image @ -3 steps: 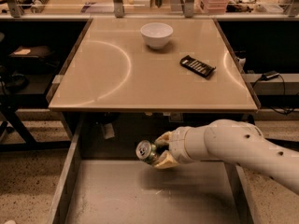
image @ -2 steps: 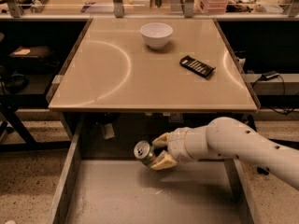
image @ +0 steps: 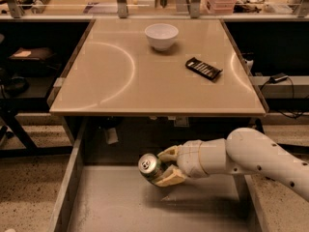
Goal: Place green can into top drawer
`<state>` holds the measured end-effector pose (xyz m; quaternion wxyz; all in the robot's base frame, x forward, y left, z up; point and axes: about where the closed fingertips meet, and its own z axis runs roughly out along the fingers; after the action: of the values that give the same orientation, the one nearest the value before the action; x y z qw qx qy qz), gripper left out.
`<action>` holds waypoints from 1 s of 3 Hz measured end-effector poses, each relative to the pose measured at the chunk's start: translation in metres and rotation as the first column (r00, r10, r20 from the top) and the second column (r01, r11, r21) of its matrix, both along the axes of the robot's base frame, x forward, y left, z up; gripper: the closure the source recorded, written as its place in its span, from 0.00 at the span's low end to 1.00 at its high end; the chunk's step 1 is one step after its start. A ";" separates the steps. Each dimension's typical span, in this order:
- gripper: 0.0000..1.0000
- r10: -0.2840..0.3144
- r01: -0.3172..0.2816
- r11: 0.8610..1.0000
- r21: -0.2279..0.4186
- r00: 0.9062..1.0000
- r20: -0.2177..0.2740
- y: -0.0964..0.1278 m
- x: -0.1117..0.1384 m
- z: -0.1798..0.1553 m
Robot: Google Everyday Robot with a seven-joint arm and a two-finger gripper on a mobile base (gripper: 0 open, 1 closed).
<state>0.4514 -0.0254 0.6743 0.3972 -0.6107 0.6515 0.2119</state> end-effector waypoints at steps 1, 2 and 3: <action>1.00 0.000 0.000 1.000 0.001 1.000 -0.001 -0.001 -0.002 -0.001; 1.00 -0.022 0.022 1.000 0.001 0.999 -0.030 -0.006 0.004 -0.012; 1.00 -0.039 0.041 0.999 0.022 0.996 -0.077 -0.010 0.011 -0.028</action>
Offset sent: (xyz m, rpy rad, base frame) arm 0.0147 -0.0180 -0.0315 0.0020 0.0778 -0.0661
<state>0.4621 -0.0350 0.6468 0.3832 -0.5842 0.6757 0.2350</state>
